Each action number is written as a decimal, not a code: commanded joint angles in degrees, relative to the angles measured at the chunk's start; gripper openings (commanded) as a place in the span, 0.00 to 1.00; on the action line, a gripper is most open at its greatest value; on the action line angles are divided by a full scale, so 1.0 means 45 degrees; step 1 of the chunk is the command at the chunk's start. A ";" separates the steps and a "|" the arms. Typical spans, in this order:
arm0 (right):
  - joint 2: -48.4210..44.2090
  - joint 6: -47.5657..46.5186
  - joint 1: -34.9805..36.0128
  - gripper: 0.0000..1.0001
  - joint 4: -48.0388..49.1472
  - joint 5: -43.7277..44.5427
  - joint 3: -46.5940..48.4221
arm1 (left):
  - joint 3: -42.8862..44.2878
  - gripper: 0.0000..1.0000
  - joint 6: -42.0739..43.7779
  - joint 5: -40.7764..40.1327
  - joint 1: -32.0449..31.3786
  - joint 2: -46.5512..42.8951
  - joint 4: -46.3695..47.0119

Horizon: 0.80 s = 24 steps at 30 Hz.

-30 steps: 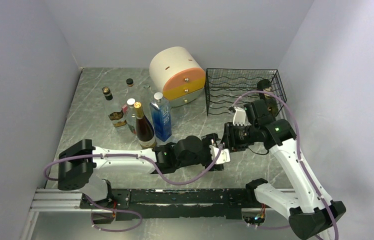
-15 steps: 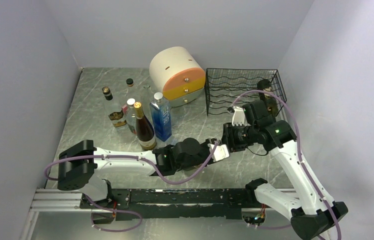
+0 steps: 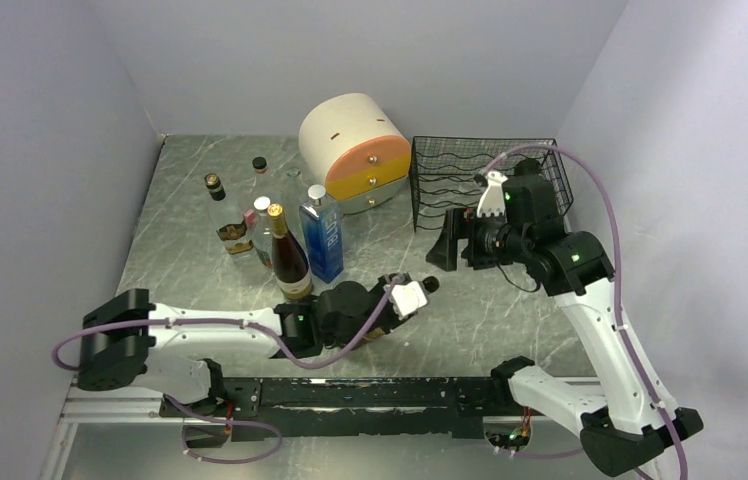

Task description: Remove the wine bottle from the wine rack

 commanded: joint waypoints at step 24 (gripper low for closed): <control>-0.1139 0.0793 0.0046 1.00 0.3929 0.4005 0.0491 | -0.4764 0.07 -0.0770 -0.3879 0.2527 -0.6323 0.4475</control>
